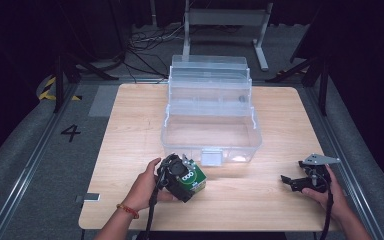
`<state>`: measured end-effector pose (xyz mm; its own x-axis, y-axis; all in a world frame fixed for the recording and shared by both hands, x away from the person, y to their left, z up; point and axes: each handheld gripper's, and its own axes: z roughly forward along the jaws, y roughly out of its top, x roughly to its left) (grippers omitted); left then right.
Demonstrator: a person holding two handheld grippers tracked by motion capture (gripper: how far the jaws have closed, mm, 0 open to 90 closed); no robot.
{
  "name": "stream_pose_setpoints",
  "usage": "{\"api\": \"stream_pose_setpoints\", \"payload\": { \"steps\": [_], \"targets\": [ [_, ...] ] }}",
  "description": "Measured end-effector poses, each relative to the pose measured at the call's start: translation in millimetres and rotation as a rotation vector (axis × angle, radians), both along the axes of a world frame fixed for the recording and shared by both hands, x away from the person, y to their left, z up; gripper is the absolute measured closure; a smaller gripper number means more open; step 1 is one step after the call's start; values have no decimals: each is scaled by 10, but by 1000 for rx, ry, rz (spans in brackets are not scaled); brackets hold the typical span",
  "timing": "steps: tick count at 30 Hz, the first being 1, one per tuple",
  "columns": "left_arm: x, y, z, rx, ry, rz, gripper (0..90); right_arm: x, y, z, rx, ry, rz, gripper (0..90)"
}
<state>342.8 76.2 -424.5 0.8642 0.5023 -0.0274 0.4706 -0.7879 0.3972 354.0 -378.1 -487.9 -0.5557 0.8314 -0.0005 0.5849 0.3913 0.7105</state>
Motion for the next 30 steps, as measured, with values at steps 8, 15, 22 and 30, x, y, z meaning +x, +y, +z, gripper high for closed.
{"api": "stream_pose_setpoints", "payload": {
  "steps": [8, 15, 22, 30],
  "targets": [
    [48, 11, -44, -14, 59, 26, 106, -2, 1, 1, 0, -1, 1, 30],
    [49, 21, -52, -19, 64, 34, 116, -6, 23, 47, -11, 0, 19, 187],
    [55, -2, -44, 29, 53, -24, 129, 15, 142, 380, 36, -96, 30, 266],
    [43, 12, -31, 59, 56, -73, 139, 262, 520, 997, 32, -204, 94, 314]
  ]
}}
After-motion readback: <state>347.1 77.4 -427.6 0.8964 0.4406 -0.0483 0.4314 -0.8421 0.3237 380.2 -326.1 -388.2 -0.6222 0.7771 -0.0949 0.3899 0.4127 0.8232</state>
